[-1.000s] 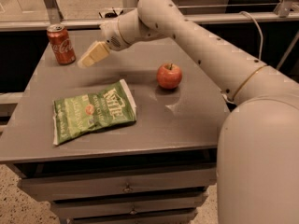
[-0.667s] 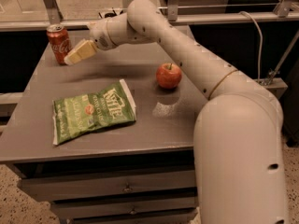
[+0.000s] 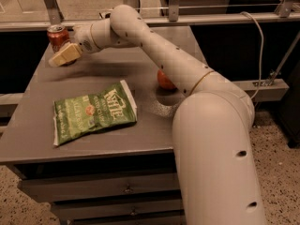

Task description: Pick coke can

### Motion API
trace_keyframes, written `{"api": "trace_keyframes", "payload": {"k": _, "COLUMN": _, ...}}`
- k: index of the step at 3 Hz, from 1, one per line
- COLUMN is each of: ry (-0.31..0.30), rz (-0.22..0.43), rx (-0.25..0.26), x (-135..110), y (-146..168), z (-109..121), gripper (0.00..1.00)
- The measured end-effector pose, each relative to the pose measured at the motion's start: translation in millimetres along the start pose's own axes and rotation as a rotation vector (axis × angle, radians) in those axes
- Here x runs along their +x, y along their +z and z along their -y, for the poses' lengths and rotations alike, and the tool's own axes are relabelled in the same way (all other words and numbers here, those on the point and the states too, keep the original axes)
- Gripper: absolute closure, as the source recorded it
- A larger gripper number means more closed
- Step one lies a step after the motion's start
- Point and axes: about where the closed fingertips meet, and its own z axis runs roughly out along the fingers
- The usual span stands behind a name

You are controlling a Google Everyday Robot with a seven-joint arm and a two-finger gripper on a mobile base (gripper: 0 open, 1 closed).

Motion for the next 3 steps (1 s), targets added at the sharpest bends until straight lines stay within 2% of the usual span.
{"api": "trace_keyframes", "payload": {"k": 1, "ry": 0.038, "rz": -0.016, "rx": 0.015, "x": 9.3, "y": 15.3, "z": 0.2, "gripper": 0.33}}
{"api": "trace_keyframes", "payload": {"k": 2, "ry": 0.057, "rz": -0.012, "rx": 0.025, "x": 9.4, "y": 19.1, "z": 1.1, "gripper": 0.56}}
{"api": "trace_keyframes", "payload": {"k": 3, "ry": 0.071, "rz": 0.02, "rx": 0.051, "x": 6.5, "y": -6.9, "z": 9.9, "gripper": 0.87}}
